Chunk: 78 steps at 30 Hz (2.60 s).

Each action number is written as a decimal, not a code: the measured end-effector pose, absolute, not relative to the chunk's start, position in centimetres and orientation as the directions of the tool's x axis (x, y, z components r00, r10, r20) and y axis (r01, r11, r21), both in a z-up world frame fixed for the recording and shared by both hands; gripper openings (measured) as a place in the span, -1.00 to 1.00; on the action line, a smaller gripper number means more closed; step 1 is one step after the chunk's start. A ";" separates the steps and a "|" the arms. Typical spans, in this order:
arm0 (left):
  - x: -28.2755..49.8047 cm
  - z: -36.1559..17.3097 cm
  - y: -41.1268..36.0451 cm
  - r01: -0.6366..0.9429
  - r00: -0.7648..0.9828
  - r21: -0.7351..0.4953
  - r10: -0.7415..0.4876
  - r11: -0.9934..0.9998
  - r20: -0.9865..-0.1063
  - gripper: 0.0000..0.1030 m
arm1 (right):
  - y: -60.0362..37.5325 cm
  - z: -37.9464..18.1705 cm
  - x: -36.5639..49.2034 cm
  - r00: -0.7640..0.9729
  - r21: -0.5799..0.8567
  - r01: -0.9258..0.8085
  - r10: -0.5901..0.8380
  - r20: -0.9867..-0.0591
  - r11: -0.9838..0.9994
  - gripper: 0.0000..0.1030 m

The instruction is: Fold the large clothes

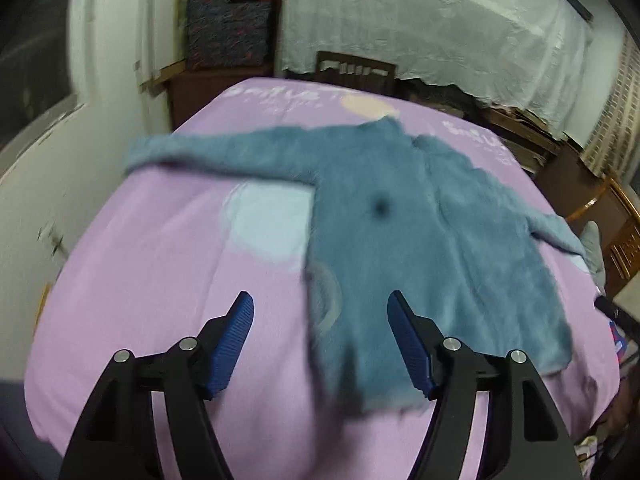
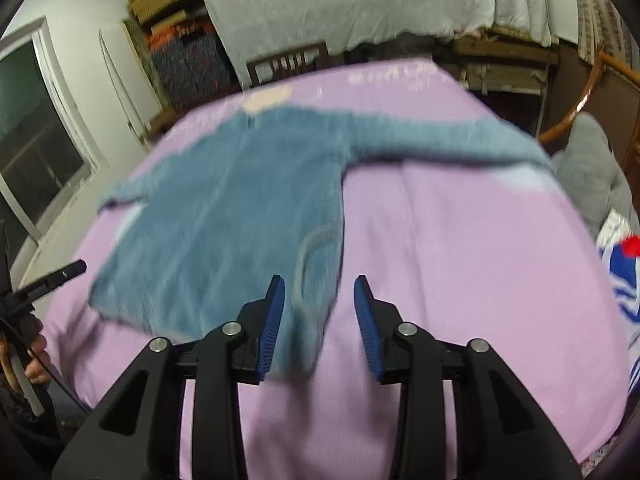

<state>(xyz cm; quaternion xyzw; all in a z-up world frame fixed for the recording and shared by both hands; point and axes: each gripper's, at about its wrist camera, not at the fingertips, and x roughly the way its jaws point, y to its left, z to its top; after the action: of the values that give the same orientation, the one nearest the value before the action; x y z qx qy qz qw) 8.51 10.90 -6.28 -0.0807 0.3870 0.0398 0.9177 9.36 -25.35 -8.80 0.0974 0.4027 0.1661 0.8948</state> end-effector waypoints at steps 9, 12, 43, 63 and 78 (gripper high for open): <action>23.3 -5.8 6.3 -0.019 0.708 -0.088 -0.049 0.996 -0.705 0.55 | -17.2 -6.5 22.7 0.605 0.324 -0.299 0.441 -0.663 0.898 0.47; 27.3 -8.4 6.0 -0.029 0.659 -0.103 -0.059 0.994 -0.750 0.55 | -15.2 -8.2 27.3 0.552 0.407 -0.288 0.498 -0.669 0.867 0.47; 30.1 -13.3 7.2 -0.031 0.592 -0.086 -0.051 0.996 -0.804 0.93 | -39.2 -12.1 27.8 0.764 0.514 0.369 0.062 -0.643 0.774 0.34; 29.3 -11.9 9.2 -0.111 0.635 -0.084 0.006 0.990 -0.772 0.93 | -42.7 -17.1 29.7 0.729 0.636 0.479 0.130 -0.672 0.605 -0.25; 29.0 -10.8 14.4 -0.210 0.608 -0.005 0.127 0.978 -0.784 0.93 | -32.4 -8.6 31.8 0.767 0.465 0.235 0.131 -0.628 0.854 -0.75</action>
<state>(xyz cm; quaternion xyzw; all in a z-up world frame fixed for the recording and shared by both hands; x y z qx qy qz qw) 29.03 14.37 -10.80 -0.0483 0.4325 0.0941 0.8954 31.82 -32.37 -8.64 0.2689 0.3400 -0.0289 0.9007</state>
